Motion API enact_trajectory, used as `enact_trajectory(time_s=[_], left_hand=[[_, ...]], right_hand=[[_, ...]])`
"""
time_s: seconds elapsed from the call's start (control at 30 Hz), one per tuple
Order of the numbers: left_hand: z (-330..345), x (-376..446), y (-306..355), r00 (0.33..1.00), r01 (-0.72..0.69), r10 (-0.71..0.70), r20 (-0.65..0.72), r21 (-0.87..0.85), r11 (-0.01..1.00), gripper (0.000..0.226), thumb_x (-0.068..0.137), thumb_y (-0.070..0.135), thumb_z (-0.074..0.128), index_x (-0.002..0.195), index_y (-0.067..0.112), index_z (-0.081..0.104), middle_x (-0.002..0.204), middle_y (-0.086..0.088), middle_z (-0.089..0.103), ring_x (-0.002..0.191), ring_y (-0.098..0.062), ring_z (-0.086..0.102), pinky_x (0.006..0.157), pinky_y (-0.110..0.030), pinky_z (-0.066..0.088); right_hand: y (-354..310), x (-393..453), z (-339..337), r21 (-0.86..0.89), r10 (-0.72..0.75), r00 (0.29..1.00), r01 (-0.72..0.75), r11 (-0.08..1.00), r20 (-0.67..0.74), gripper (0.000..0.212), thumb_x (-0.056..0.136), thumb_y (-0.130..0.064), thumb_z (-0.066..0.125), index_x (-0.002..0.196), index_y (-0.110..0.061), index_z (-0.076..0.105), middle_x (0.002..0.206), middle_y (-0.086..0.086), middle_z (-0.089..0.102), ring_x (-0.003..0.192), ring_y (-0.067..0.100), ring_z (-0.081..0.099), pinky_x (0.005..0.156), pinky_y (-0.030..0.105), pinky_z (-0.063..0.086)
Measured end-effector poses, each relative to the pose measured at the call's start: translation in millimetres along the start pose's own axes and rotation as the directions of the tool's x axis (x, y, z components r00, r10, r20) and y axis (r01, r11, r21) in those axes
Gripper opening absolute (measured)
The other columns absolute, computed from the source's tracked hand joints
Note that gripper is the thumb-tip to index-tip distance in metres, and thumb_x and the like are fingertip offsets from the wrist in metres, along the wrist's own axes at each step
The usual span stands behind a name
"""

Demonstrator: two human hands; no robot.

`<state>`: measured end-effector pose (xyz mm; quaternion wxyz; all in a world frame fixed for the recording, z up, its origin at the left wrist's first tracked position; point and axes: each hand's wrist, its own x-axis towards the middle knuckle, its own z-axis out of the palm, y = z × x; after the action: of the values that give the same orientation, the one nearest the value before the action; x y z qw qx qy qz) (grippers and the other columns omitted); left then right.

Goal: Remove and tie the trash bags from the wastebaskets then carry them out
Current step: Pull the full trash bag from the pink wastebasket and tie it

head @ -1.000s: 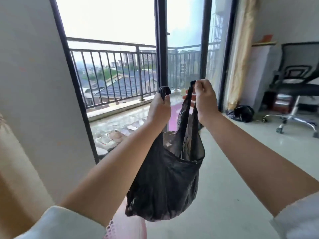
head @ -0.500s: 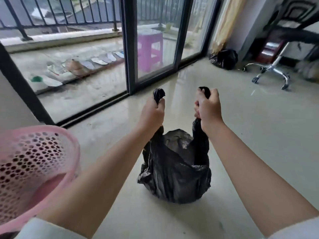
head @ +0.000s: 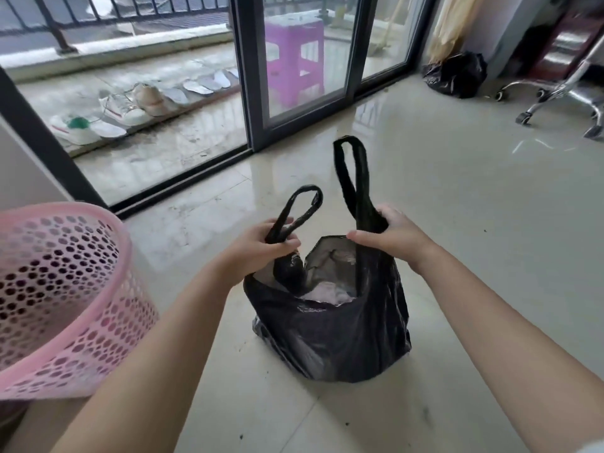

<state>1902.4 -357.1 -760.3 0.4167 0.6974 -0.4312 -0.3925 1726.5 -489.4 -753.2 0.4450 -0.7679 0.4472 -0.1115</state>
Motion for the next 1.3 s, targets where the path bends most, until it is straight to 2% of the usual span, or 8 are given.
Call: enact_trajectory(time_s=[0.1, 0.23, 0.33, 0.53, 0.8, 0.9, 1.13, 1.3], left_hand=[[-1.4, 1.6, -5.6, 0.984, -0.041, 0.001, -0.177, -0.220, 0.975, 0.045, 0.100, 0.026, 0.036, 0.081, 0.011, 0.074, 0.087, -0.004, 0.066, 0.088, -0.014, 0.061, 0.085, -0.025, 0.047], [-20.0, -3.2, -6.2, 0.942, -0.156, -0.120, -0.315, -0.723, 0.673, 0.050, 0.100, 0.036, 0.025, 0.060, 0.014, 0.043, 0.027, 0.003, 0.040, 0.030, -0.009, 0.051, 0.046, -0.020, 0.052], [-39.1, -13.0, -8.8, 0.936, -0.079, -0.180, -0.301, -0.680, 0.729, 0.042, 0.100, 0.036, 0.032, 0.065, 0.014, 0.040, 0.025, 0.007, 0.024, 0.023, -0.006, 0.024, 0.038, -0.016, 0.034], [-75.7, -20.2, -6.7, 0.966, -0.103, -0.126, -0.226, -0.782, 0.615, 0.029, 0.055, -0.005, 0.034, 0.077, 0.011, 0.044, 0.058, 0.001, 0.037, 0.038, -0.006, 0.041, 0.055, -0.021, 0.034], [-73.1, -20.2, -33.3, 0.944, -0.231, 0.046, -0.327, -0.556, 0.799, 0.037, 0.100, 0.001, 0.024, 0.082, 0.016, 0.053, 0.064, 0.004, 0.074, 0.066, -0.005, 0.071, 0.063, -0.020, 0.058], [-66.3, -23.8, -29.2, 0.962, -0.226, 0.064, -0.265, -0.642, 0.733, 0.035, 0.102, 0.013, 0.020, 0.083, 0.019, 0.048, 0.040, 0.003, 0.058, 0.042, -0.012, 0.062, 0.056, -0.023, 0.057], [-43.0, -9.6, -43.0, 0.939, 0.286, -0.343, 0.015, -0.587, 0.757, 0.027, 0.091, -0.002, 0.036, 0.067, 0.011, 0.036, 0.045, 0.004, 0.030, 0.027, -0.003, 0.026, 0.037, -0.015, 0.036], [-39.2, -19.7, -43.2, 0.951, 0.307, -0.251, 0.178, -0.478, 0.823, 0.024, 0.094, 0.011, 0.048, 0.072, 0.016, 0.038, 0.062, 0.004, 0.029, 0.039, -0.001, 0.032, 0.045, -0.014, 0.037]], right_hand=[[-7.2, 11.1, 15.8, -0.043, -0.035, 0.998, 0.033, 0.999, -0.055, 0.014, 0.084, -0.013, 0.063, 0.094, -0.005, 0.067, 0.119, 0.018, 0.054, 0.114, 0.024, 0.050, 0.092, 0.032, 0.040], [-17.6, 21.8, 34.6, 0.457, -0.048, 0.997, 0.071, 0.887, -0.062, 0.019, 0.097, -0.011, 0.041, 0.083, -0.006, 0.052, 0.073, 0.017, 0.070, 0.066, 0.016, 0.059, 0.074, 0.031, 0.042], [-24.8, 30.4, 45.0, 0.702, 0.038, 0.998, 0.003, 0.712, -0.042, 0.032, 0.100, -0.019, 0.031, 0.068, -0.017, 0.034, 0.029, -0.007, 0.036, 0.025, 0.009, 0.034, 0.043, 0.022, 0.042], [-37.4, 30.9, 46.6, 0.780, 0.107, 0.994, -0.086, 0.620, 0.025, 0.024, 0.091, -0.016, 0.035, 0.067, -0.015, 0.038, 0.033, -0.006, 0.029, 0.026, 0.006, 0.024, 0.035, 0.012, 0.019], [-31.4, 36.7, 64.4, 0.677, -0.017, 1.000, 0.014, 0.736, -0.003, 0.035, 0.100, -0.015, 0.029, 0.072, -0.013, 0.050, 0.067, 0.002, 0.065, 0.076, 0.011, 0.059, 0.070, 0.024, 0.045], [-28.0, 31.1, 67.3, 0.785, -0.004, 1.000, 0.000, 0.620, 0.003, 0.036, 0.101, -0.019, 0.026, 0.069, -0.013, 0.041, 0.033, -0.006, 0.048, 0.040, 0.008, 0.055, 0.045, 0.017, 0.047], [-32.5, 21.5, 80.0, 0.423, -0.080, 0.978, -0.010, 0.906, 0.193, 0.027, 0.097, -0.035, 0.037, 0.073, -0.021, 0.037, 0.048, -0.010, 0.025, 0.029, 0.000, 0.020, 0.035, 0.012, 0.018], [-41.2, 13.0, 92.4, -0.039, -0.315, 0.948, 0.317, 0.948, 0.032, 0.031, 0.099, -0.018, 0.036, 0.068, -0.012, 0.037, 0.053, -0.003, 0.032, 0.052, 0.016, 0.033, 0.052, 0.029, 0.021]])
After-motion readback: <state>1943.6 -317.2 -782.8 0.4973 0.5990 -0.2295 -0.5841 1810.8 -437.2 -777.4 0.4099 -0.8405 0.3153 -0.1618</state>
